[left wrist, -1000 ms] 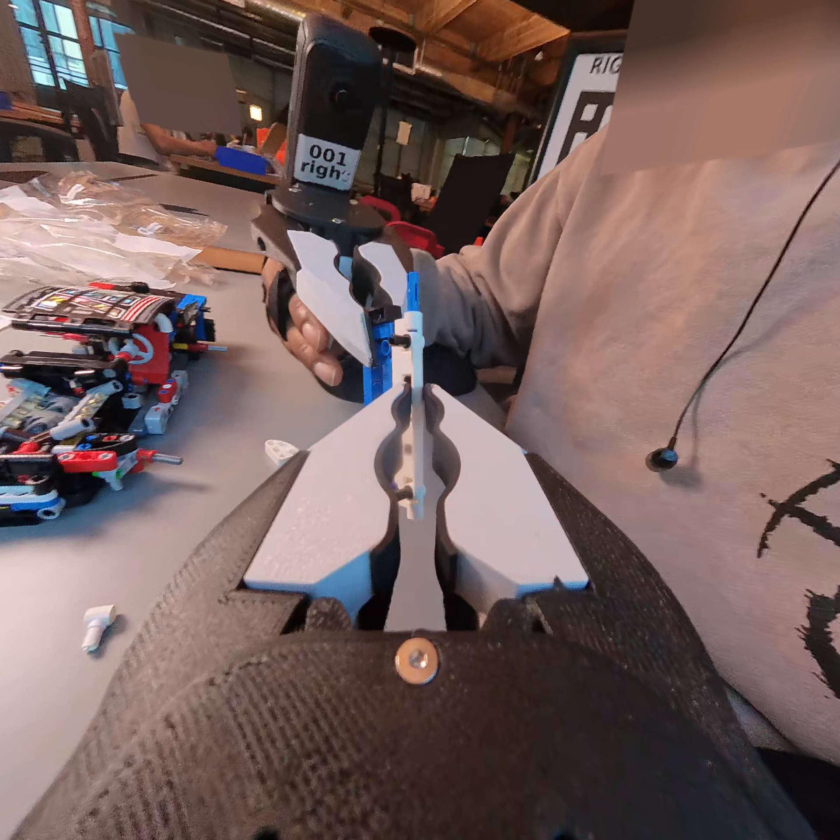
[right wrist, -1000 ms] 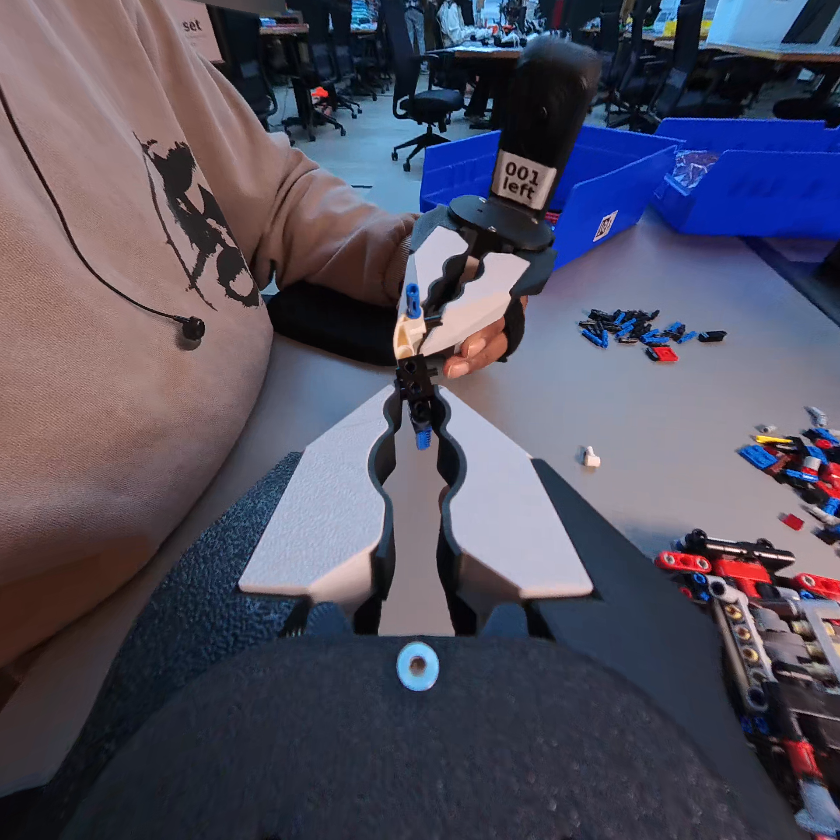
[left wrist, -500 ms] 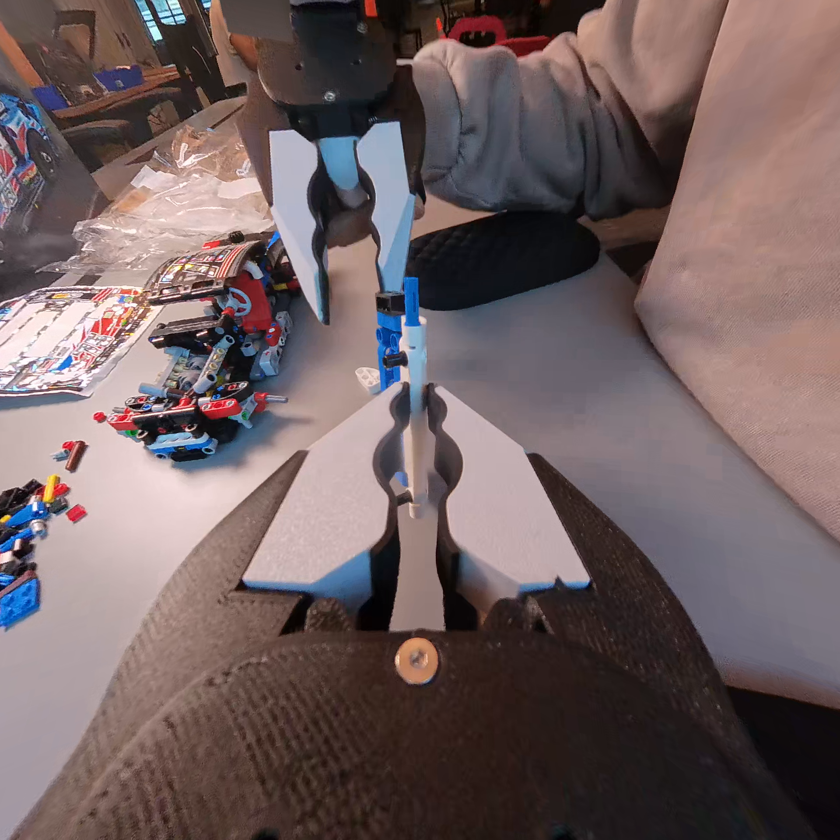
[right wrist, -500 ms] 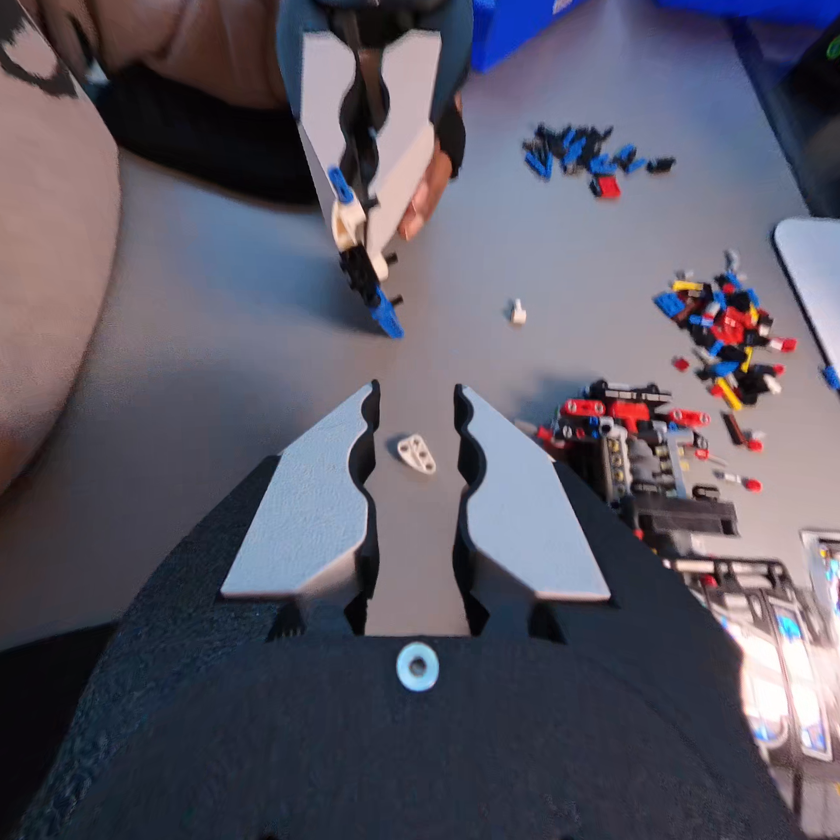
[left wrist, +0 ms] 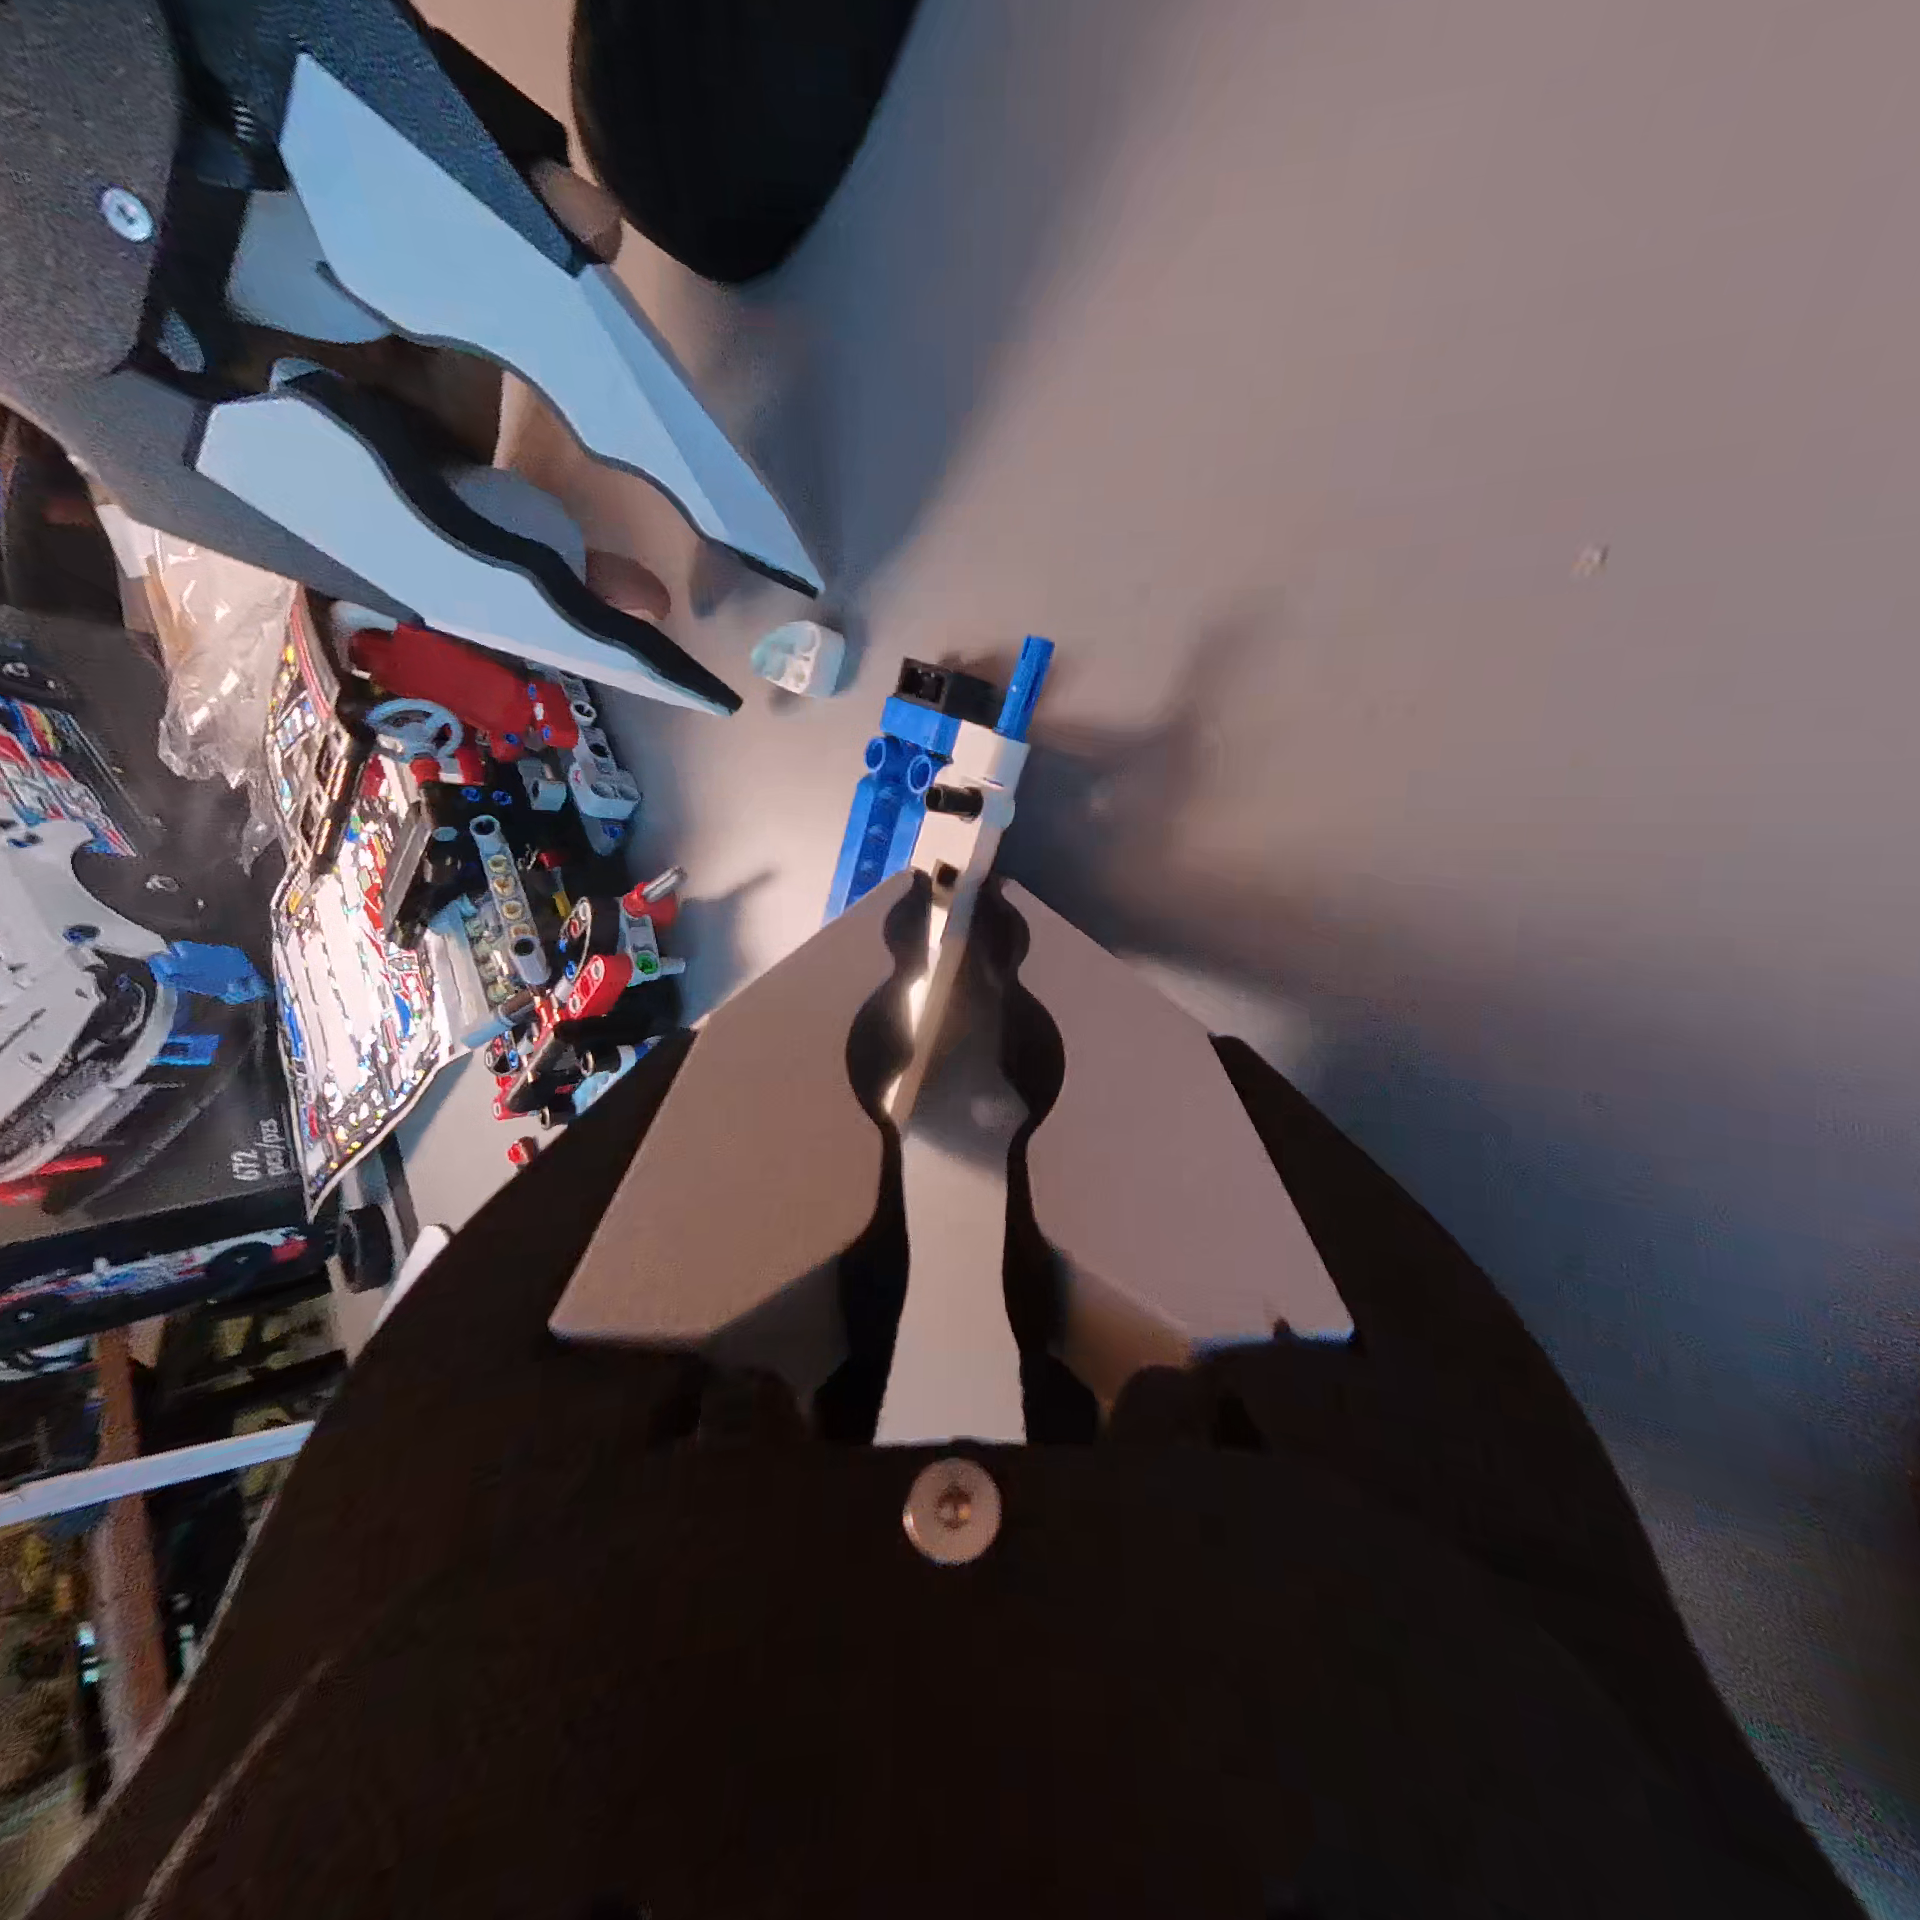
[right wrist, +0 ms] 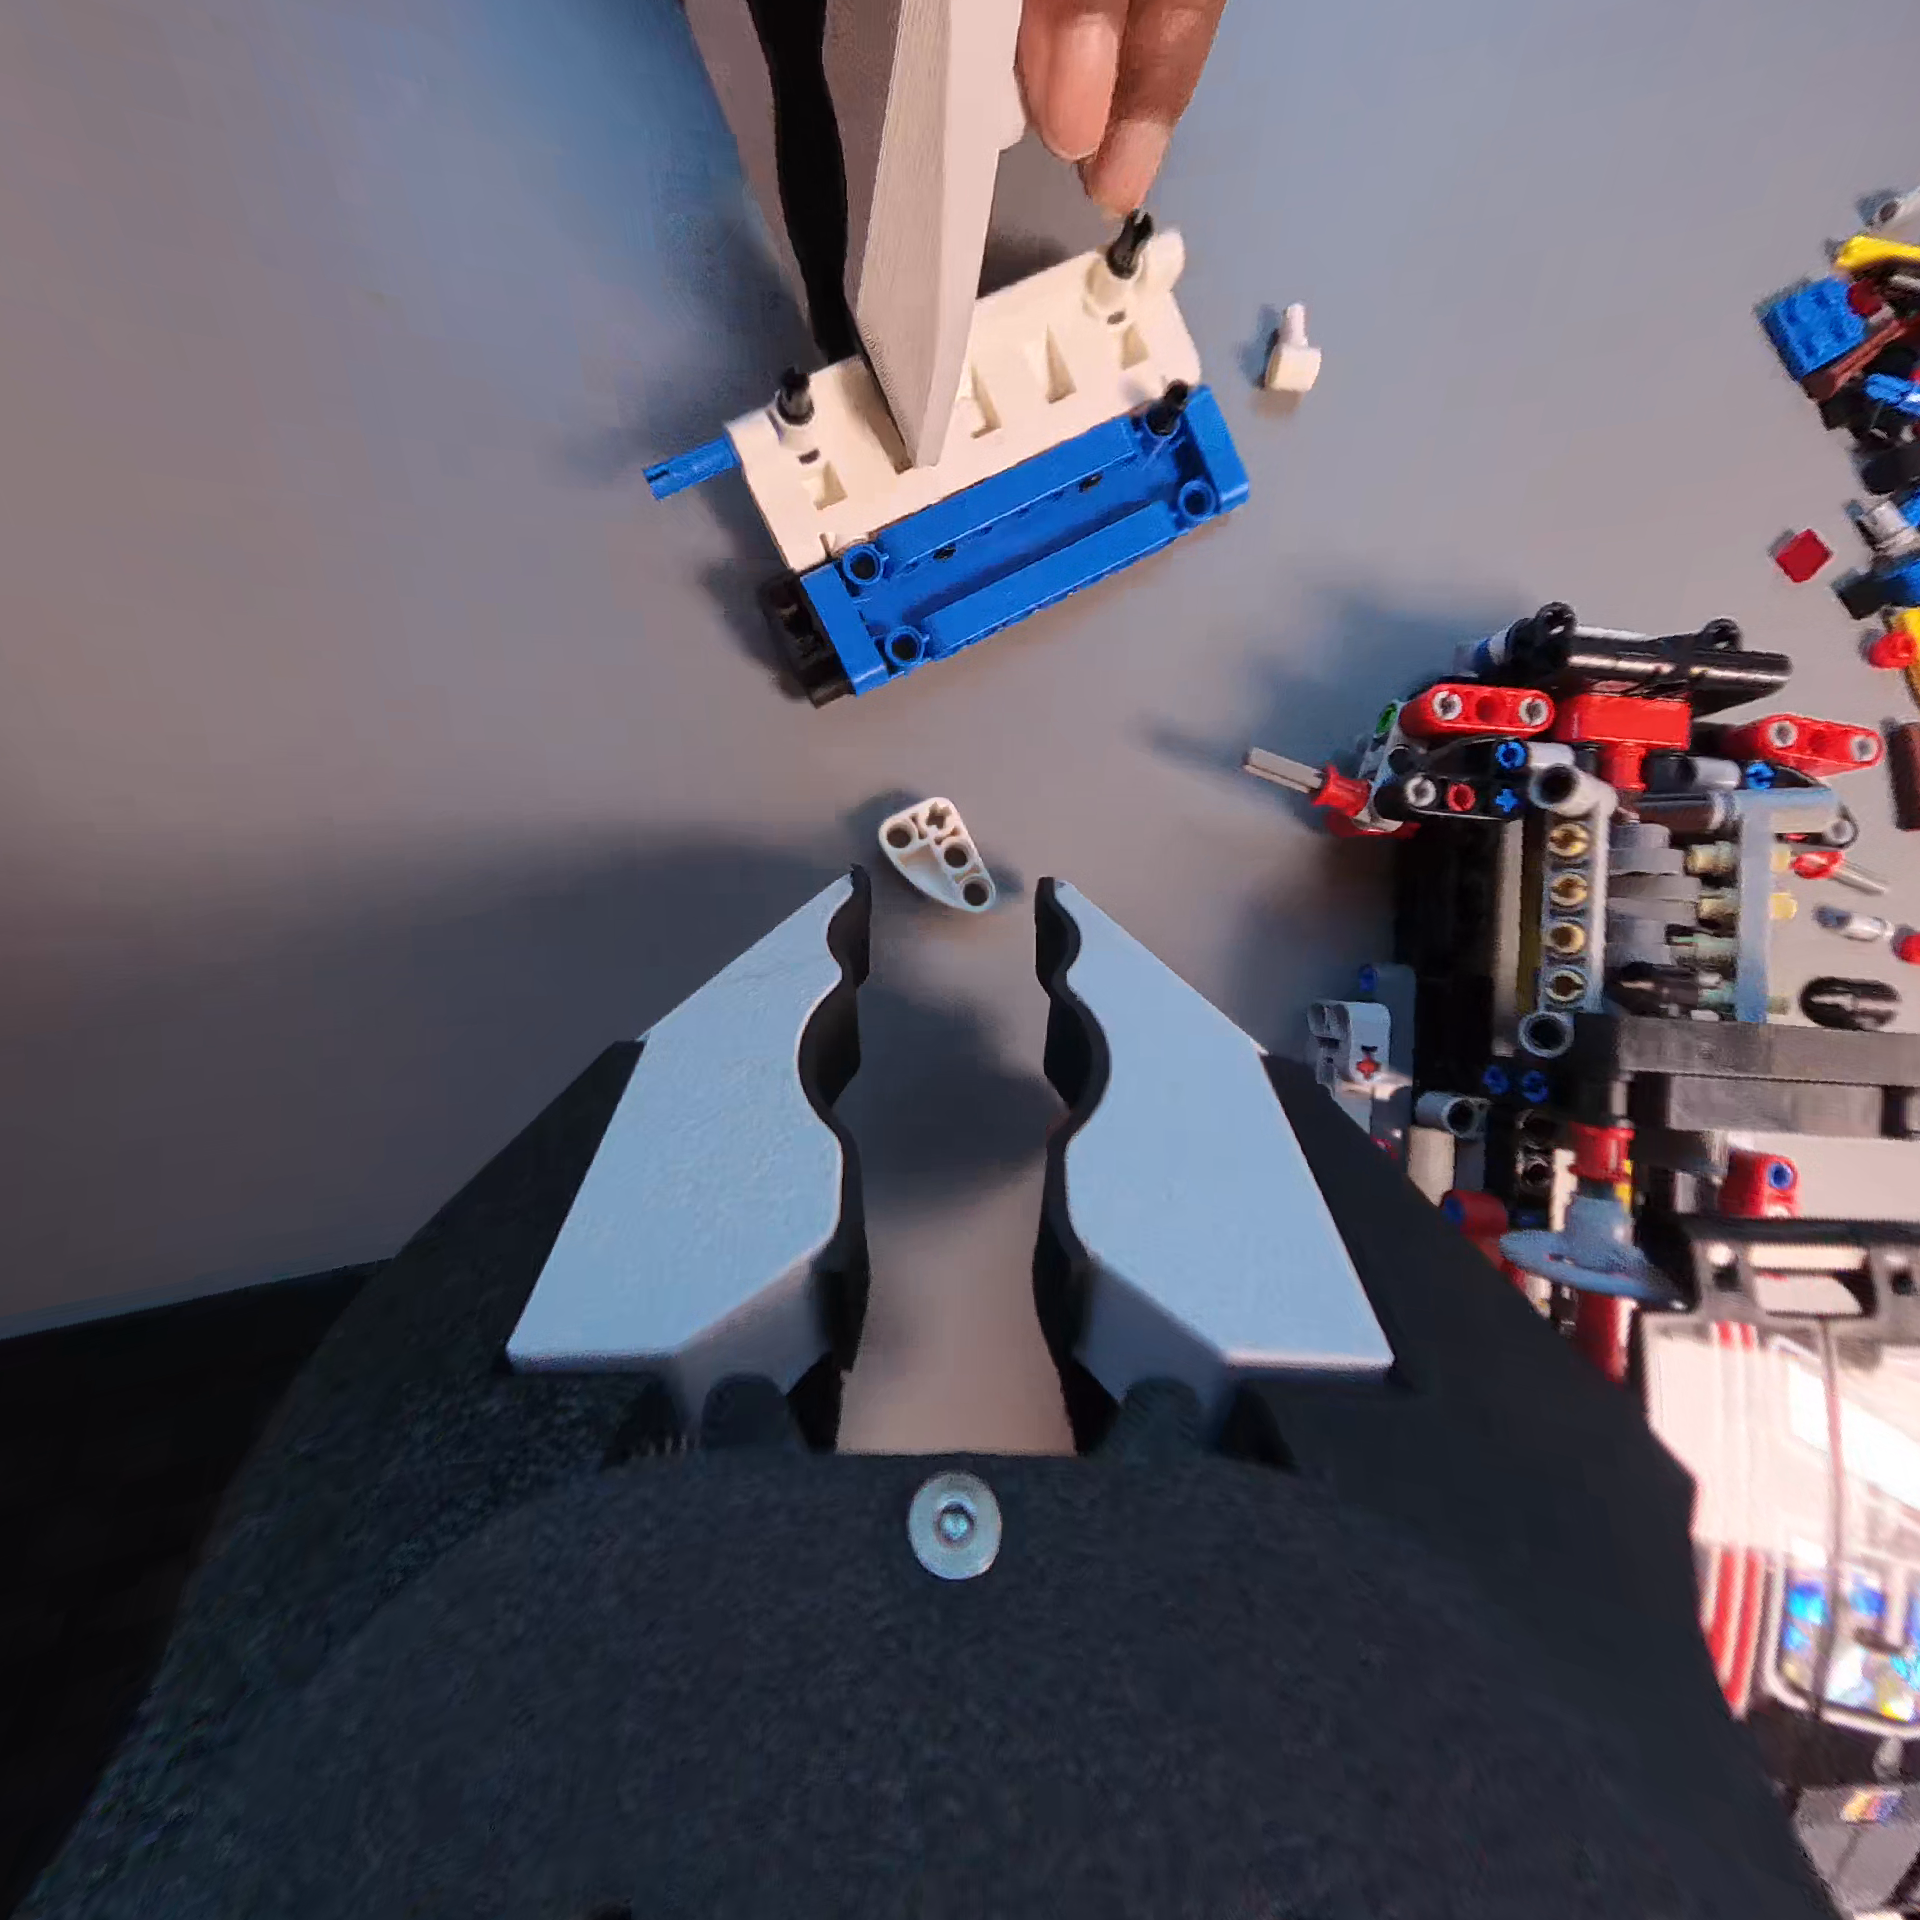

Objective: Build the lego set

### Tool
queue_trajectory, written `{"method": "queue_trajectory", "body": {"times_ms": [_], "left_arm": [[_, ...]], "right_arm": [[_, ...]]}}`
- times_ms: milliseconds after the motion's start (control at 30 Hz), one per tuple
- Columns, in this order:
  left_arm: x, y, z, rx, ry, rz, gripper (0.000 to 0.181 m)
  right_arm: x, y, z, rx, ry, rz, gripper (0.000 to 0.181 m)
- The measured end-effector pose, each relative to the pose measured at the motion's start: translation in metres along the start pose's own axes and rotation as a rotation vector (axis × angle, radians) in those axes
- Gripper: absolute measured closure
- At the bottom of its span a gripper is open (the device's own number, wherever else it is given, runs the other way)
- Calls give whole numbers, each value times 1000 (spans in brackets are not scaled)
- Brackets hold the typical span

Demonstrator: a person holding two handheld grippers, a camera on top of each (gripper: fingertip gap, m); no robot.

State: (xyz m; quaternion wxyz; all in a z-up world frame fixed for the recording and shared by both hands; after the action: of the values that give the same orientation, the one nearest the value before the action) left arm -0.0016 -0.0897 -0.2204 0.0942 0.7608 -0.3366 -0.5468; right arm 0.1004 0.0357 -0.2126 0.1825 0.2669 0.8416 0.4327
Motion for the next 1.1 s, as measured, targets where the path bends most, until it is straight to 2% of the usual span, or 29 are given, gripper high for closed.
{"method": "queue_trajectory", "body": {"times_ms": [167,267,333,433,567,667,767,833,967,1100], "left_arm": [[-5,0,10,-24,-101,-33,170],[-11,9,20,-58,-3,-71,155],[-13,18,27,-71,80,-116,153],[-15,29,37,-106,312,-179,159],[-13,45,48,-147,532,-263,161],[-22,60,29,-1,867,-315,170],[-32,58,5,126,1274,-232,167],[-39,51,-3,192,1486,-181,157],[-48,44,-6,346,1697,-92,155],[-42,40,4,370,1749,-80,172]], "right_arm": [[-4,-5,-2,12,-7,2,169],[-10,-6,-1,41,-35,19,169],[-13,-7,-2,72,-39,37,170],[-15,-11,-7,93,-43,45,170],[-19,-17,-20,112,8,32,170],[-17,-10,-34,206,41,75,170],[-15,4,-56,380,97,162,171],[-15,11,-69,449,143,220,171],[-15,16,-83,455,189,304,171],[-15,12,-85,449,216,363,172]]}}
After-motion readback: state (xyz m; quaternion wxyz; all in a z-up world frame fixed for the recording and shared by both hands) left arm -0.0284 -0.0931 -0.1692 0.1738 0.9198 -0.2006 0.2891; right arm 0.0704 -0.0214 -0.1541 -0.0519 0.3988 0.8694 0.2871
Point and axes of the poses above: each gripper's, where its closed fingertips meet, y back along the fingers, z out of its underside, x = y × z across the jaws, the point moved 7 cm from there along y, back along the fingers, and after that the axes turned 12 degrees about -z, right-handed, at the moved point
